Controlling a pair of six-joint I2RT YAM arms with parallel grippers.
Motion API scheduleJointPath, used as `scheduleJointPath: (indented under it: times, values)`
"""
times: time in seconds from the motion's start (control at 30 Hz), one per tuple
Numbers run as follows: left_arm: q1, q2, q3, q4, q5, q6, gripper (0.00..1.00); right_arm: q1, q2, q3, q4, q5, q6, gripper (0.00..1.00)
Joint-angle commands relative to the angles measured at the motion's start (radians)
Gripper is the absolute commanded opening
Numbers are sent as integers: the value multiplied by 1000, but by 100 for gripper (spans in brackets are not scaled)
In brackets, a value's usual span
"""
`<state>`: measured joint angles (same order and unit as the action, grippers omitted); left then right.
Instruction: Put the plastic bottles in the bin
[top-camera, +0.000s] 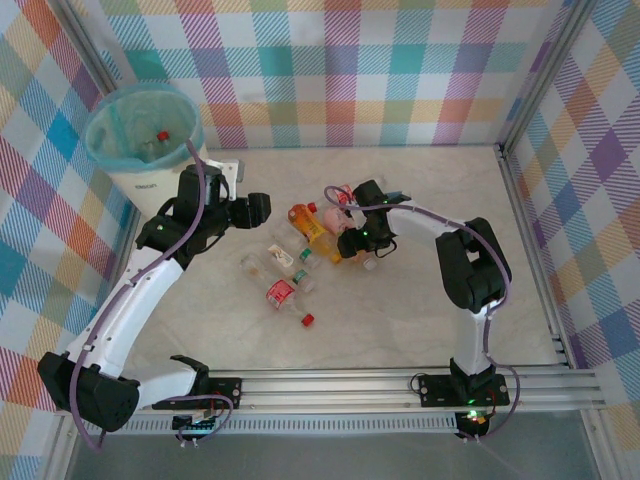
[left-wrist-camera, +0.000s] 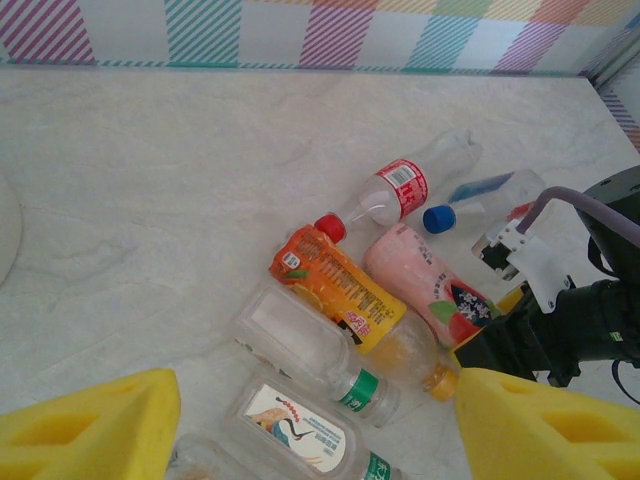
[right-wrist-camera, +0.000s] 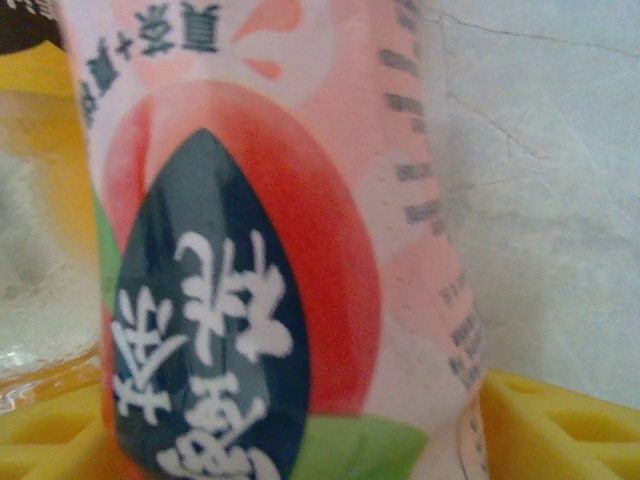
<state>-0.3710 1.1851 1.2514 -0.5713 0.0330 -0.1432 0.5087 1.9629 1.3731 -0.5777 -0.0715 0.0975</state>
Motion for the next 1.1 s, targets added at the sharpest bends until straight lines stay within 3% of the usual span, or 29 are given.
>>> scheduleJointPath:
  times: [0.0, 0.27, 0.8, 1.07]
  values:
    - [-11, -18, 3, 11, -8, -15, 73, -8, -32, -11, -6, -4, 22, 68]
    - [-11, -6, 48, 14, -14, -13, 73, -10, -140, -80, -2, -32, 62, 58]
    - [-11, -9, 110, 60, 31, -94, 77, -8, -476, -245, -42, -93, 111, 56]
    - [-11, 57, 144, 128, 245, -208, 81, -6, -598, -233, -2, -220, 145, 56]
